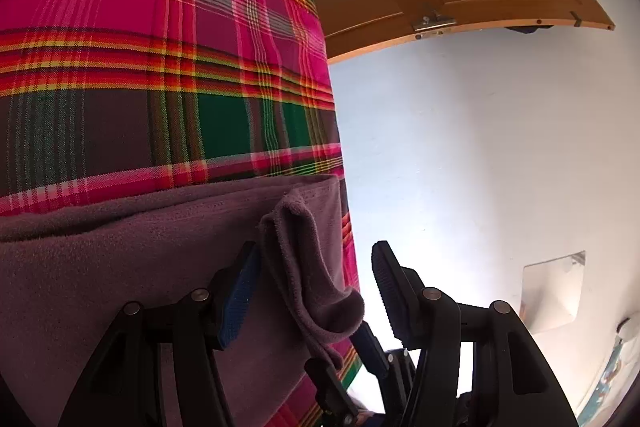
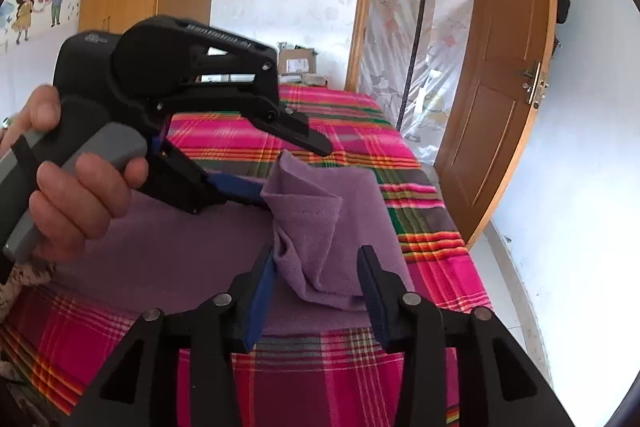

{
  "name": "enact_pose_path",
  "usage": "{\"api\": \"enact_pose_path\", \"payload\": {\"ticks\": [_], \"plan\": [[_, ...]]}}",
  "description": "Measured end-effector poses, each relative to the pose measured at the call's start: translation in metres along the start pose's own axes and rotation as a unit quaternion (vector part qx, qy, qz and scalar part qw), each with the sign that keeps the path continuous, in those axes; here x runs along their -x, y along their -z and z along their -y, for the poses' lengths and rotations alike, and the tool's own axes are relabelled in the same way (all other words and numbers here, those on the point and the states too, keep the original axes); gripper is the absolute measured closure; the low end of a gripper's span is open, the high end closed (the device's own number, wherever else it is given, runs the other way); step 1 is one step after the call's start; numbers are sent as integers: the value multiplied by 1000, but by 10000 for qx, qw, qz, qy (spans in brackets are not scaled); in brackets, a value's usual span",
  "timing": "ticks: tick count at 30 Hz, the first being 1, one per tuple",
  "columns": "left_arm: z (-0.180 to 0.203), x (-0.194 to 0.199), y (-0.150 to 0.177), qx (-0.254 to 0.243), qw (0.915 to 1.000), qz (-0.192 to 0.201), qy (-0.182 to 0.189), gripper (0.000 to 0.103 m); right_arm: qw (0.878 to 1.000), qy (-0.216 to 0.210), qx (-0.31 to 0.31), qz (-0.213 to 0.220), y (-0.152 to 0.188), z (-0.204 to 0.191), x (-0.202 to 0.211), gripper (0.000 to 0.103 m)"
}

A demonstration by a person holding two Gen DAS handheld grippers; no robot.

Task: Fold clothes

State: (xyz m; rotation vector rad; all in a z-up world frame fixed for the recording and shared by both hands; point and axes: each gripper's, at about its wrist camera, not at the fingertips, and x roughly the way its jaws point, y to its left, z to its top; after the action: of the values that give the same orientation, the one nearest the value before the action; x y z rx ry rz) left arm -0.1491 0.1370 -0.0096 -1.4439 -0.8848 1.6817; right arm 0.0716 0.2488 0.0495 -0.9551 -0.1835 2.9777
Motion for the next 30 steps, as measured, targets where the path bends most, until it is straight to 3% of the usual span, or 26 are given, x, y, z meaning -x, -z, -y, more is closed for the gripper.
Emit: {"api": "enact_pose_path", "payload": {"ticks": [9,10,14,15,20,30], "plan": [[1,-7,-3,-41,9998,-140,-137,43,9996,49,48,-263,-6,-11,-9,63],[1,-8,-4,-48,9998,-145,-145,43,9997,16,1,-242,-7,-10,-8,65],[4,-12,-5,-125,9994,-211,-244,43,9998,67,-96,-173,-8,-9,-6,91],[4,-13,-5,-124,9994,-221,-241,43,9998,49,-143,-139,-8,-9,-4,93],[6,-15,-6,-115,9993,-270,-226,43,9988,-79,-412,234,-8,-4,17,94],[2,-14,-7,25,9994,-339,-108,46,9989,-205,-297,290,-14,-18,25,94]]}}
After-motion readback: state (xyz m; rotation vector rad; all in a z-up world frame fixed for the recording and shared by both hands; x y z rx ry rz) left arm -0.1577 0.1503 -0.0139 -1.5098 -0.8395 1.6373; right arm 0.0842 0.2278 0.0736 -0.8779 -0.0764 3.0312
